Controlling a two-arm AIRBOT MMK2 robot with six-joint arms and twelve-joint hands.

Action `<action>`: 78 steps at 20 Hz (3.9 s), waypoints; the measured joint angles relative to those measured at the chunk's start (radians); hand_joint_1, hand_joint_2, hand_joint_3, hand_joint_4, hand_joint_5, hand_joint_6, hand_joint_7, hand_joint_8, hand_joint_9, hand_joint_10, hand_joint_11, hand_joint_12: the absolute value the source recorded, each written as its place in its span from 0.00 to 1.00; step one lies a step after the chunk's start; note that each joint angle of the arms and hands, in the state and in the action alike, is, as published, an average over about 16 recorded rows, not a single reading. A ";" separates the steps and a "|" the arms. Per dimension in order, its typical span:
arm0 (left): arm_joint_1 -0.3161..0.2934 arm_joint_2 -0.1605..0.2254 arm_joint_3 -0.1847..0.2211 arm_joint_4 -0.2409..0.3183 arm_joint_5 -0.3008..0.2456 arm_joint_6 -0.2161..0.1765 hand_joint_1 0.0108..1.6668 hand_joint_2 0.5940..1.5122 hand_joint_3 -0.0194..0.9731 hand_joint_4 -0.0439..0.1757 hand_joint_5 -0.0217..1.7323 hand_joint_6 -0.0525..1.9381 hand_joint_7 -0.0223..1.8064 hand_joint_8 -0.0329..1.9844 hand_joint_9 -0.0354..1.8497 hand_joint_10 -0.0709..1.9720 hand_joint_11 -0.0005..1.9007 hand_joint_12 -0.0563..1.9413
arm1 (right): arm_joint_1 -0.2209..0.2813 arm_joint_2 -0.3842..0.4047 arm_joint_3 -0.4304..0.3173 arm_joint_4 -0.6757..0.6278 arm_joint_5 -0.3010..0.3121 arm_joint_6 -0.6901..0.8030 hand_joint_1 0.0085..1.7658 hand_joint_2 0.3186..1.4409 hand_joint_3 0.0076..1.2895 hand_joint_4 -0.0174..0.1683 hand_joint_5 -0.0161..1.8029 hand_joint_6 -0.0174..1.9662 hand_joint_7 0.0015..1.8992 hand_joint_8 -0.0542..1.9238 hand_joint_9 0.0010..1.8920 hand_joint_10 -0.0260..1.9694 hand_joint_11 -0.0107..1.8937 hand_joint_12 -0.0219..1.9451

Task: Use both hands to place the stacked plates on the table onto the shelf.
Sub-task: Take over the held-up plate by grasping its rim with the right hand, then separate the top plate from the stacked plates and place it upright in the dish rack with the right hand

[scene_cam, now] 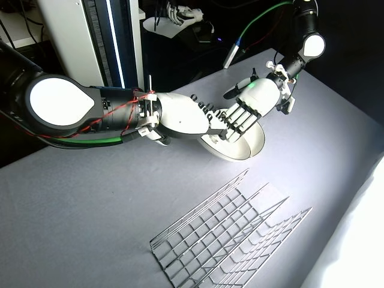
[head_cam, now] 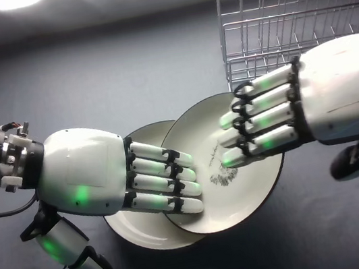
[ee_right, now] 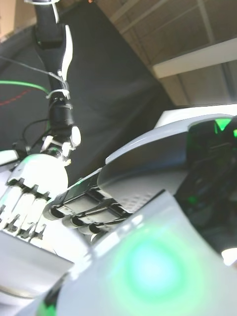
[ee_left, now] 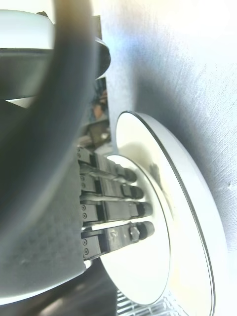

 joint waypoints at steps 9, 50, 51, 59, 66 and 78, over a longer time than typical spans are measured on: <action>0.000 0.000 0.007 0.000 -0.006 -0.002 0.00 0.52 0.04 0.16 0.00 0.01 0.01 0.01 0.03 0.04 0.01 0.03 | -0.018 -0.090 0.059 0.003 -0.030 -0.001 0.64 0.61 0.00 0.12 0.10 0.02 0.07 0.03 0.07 0.02 0.02 0.33; -0.163 0.218 -0.044 -0.017 0.008 -0.143 0.01 0.50 0.04 0.20 0.02 0.03 0.02 0.02 0.03 0.04 0.01 0.03 | 0.083 -0.149 0.058 0.070 -0.063 -0.025 0.74 0.54 0.01 0.08 0.55 0.36 0.58 0.26 0.56 0.44 0.51 0.50; -0.169 0.233 -0.049 -0.018 0.006 -0.150 0.01 0.50 0.04 0.20 0.02 0.03 0.02 0.02 0.03 0.04 0.01 0.03 | 0.093 -0.143 0.047 0.078 -0.068 -0.024 0.75 0.54 0.01 0.08 0.55 0.37 0.59 0.26 0.56 0.44 0.51 0.50; -0.196 0.332 -0.057 -0.037 -0.002 -0.189 0.01 0.50 0.04 0.20 0.02 0.03 0.02 0.02 0.03 0.04 0.01 0.03 | 0.162 -0.093 -0.028 0.186 -0.116 -0.017 0.77 0.55 0.01 0.08 0.58 0.43 0.62 0.32 0.57 0.45 0.49 0.51; -0.203 0.372 -0.044 -0.060 -0.010 -0.188 0.01 0.50 0.04 0.20 0.03 0.03 0.02 0.02 0.03 0.04 0.01 0.03 | 0.195 -0.068 -0.063 0.353 -0.152 -0.014 0.78 0.56 0.01 0.08 0.58 0.43 0.63 0.33 0.57 0.46 0.49 0.51; -0.189 0.360 0.022 -0.081 -0.041 -0.155 0.01 0.50 0.04 0.20 0.02 0.03 0.02 0.02 0.03 0.04 0.01 0.03 | 0.266 -0.074 -0.065 0.750 -0.249 -0.003 0.78 0.56 0.00 0.06 0.56 0.43 0.61 0.37 0.55 0.47 0.50 0.53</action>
